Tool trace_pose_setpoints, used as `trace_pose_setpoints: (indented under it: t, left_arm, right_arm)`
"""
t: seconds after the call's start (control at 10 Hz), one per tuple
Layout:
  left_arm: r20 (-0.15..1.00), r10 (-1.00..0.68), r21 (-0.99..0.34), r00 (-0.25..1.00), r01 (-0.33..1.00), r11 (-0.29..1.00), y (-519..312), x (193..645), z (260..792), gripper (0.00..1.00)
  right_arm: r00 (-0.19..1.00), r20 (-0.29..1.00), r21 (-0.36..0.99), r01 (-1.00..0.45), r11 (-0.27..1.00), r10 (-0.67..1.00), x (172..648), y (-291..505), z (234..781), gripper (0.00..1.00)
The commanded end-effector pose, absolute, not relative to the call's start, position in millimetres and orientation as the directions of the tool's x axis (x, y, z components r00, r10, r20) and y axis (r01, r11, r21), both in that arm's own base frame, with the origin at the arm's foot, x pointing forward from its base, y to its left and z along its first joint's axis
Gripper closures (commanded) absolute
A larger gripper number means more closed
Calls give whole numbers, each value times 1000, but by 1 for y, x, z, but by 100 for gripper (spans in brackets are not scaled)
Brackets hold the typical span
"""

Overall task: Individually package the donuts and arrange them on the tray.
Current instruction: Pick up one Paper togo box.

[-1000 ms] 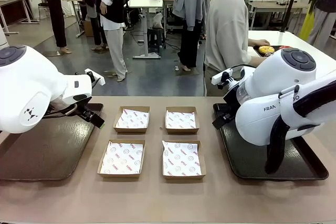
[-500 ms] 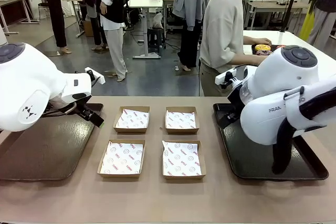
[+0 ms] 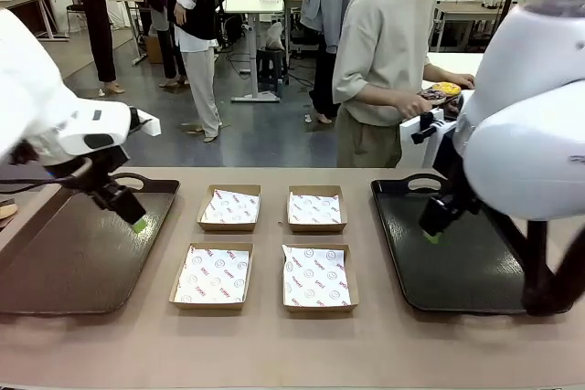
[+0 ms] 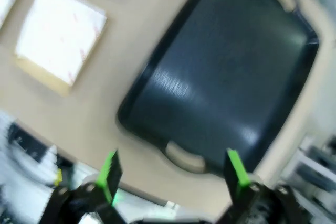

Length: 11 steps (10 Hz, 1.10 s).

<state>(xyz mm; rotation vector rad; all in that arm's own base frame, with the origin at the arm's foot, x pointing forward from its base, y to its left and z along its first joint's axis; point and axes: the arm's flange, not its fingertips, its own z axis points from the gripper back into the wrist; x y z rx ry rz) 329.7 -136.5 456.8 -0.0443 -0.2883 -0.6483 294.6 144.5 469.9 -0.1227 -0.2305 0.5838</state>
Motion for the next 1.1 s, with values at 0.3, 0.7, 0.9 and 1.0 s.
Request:
trace_pose_setpoints:
  t: [0.3,0.7,0.9,1.0]
  left_arm:
    - [259,-587,18,767,604,797,-128,297,488,0]
    - [352,-479,-190,804,562,805,-122,305,496,0]
    - [374,-238,-629,896,434,645,-100,323,486,0]
    - [348,-141,-756,927,367,542,-89,328,476,0]
  right_arm:
    - [814,158,-169,-535,828,559,270,142,486,0]
    - [845,273,157,-511,845,460,270,130,491,0]
    - [885,412,568,-435,698,217,282,91,487,0]
    - [907,409,724,-390,569,101,285,68,483,0]
